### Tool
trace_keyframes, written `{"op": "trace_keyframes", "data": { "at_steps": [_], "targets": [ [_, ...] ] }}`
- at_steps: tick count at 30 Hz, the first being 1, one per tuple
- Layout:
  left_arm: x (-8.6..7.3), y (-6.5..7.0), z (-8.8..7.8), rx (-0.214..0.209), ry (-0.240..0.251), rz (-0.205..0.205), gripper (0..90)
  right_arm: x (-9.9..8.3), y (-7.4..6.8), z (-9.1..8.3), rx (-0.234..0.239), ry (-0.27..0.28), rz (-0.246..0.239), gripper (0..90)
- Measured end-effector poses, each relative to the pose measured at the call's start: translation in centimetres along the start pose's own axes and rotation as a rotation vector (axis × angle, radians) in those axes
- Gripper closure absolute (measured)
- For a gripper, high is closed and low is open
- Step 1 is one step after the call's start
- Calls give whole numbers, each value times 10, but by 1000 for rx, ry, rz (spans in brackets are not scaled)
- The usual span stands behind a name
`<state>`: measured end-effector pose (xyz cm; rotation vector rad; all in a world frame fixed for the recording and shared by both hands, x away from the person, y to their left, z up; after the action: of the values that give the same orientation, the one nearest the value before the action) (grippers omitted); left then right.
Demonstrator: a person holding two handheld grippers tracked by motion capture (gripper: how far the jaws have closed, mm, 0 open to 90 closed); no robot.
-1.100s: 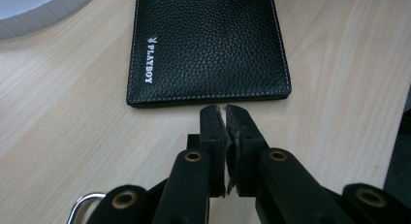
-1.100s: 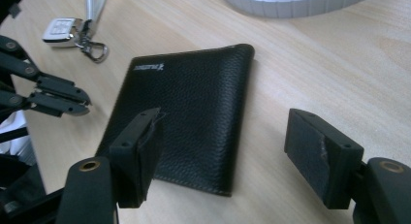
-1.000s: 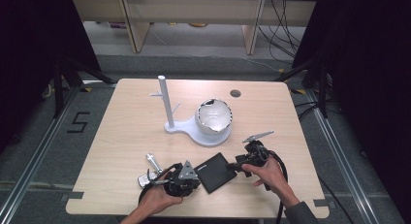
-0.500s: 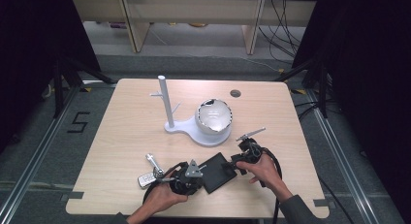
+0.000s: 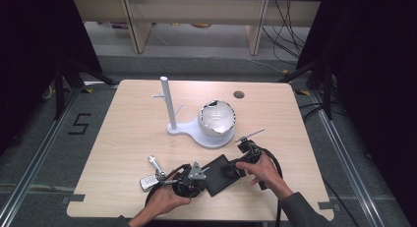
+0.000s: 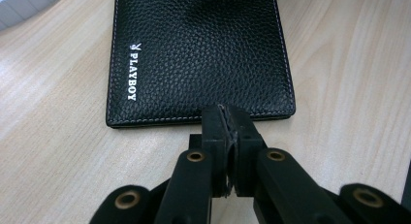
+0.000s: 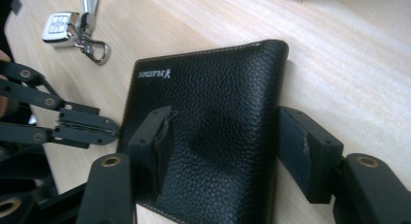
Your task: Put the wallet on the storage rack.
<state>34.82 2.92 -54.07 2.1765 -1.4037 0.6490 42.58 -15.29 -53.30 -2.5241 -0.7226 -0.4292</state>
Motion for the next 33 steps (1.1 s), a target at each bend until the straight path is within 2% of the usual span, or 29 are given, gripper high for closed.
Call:
{"op": "trace_keyframes", "data": {
  "at_steps": [2, 4, 5, 7, 8, 9, 12, 15, 16, 17, 18, 19, 21, 22, 23, 24, 25, 26, 27, 29, 30, 32, 33],
  "targets": [
    [0, 0, 0, 2, 2, 1, 868, 0, 0, 0, 28, 11, -2, 426],
    [0, 1, 1, 2, 4, -1, 869, -1, 1, -1, 19, -12, 45, 453],
    [1, 3, 3, 5, 33, -27, 869, 0, 3, 0, 24, 4, 34, 467],
    [1, 3, 3, 6, 32, -23, 869, -2, 2, -2, 30, -31, 93, 477],
    [1, 3, 3, 6, 35, -26, 869, -1, 3, -1, 40, -17, 86, 486],
    [2, 3, 3, 6, 42, -28, 869, -1, 5, 1, 45, 10, 57, 495],
    [1, 3, 3, 14, 31, -21, 870, -3, 2, -2, 67, -29, 91, 495],
    [2, 3, 3, 15, 31, -17, 871, -3, 3, -2, 39, -41, 122, 514],
    [1, 3, 2, 16, 23, -12, 871, -3, 3, -2, 48, -49, 127, 547],
    [2, 3, 3, 15, 35, -20, 871, -3, 4, -1, 43, -43, 111, 562],
    [1, 3, 3, 14, 31, -19, 871, -3, 3, 0, 59, -41, 109, 570],
    [1, 3, 3, 14, 32, -19, 871, -4, 1, -1, 81, -71, 130, 577],
    [1, 3, 2, 15, 26, -13, 871, -3, 1, 1, 102, -40, 120, 591],
    [1, 2, 2, 14, 13, -1, 871, -4, -2, -2, 110, -44, 136, 603],
    [1, 2, 2, 13, 14, -2, 871, -3, -2, -4, 105, -39, 121, 611],
    [2, 3, 3, 11, 39, -20, 871, -2, -3, -5, 112, -39, 119, 622],
    [2, 3, 3, 14, 33, -21, 872, -2, -3, -6, 115, -41, 112, 630],
    [1, 2, 1, 14, 5, -1, 871, -1, -4, -7, 125, -41, 118, 641],
    [2, 4, 3, 20, 33, -13, 872, -1, -6, -7, 133, -45, 129, 652],
    [1, 3, 2, 17, 26, -6, 872, 0, -9, -10, 183, -47, 124, 683],
    [1, 3, 2, 24, 22, -6, 872, 1, -10, -10, 170, -41, 135, 692],
    [1, 4, 2, 20, 23, -4, 872, 1, -13, -13, 188, -48, 116, 714],
    [1, 4, 3, 19, 28, -10, 872, 1, -14, -14, 181, -40, 112, 725]
  ]
}}
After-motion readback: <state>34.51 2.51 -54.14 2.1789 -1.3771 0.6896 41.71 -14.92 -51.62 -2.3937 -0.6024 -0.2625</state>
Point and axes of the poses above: each handheld gripper's, and its own axes: z roughly forward along the jaws, x roughly out of its top, y roughly to its right, the point moved 5 cm from there along z, roughly forward along the jaws, and after that the axes turned 9 degrees about -x, right-handed, at the moved point
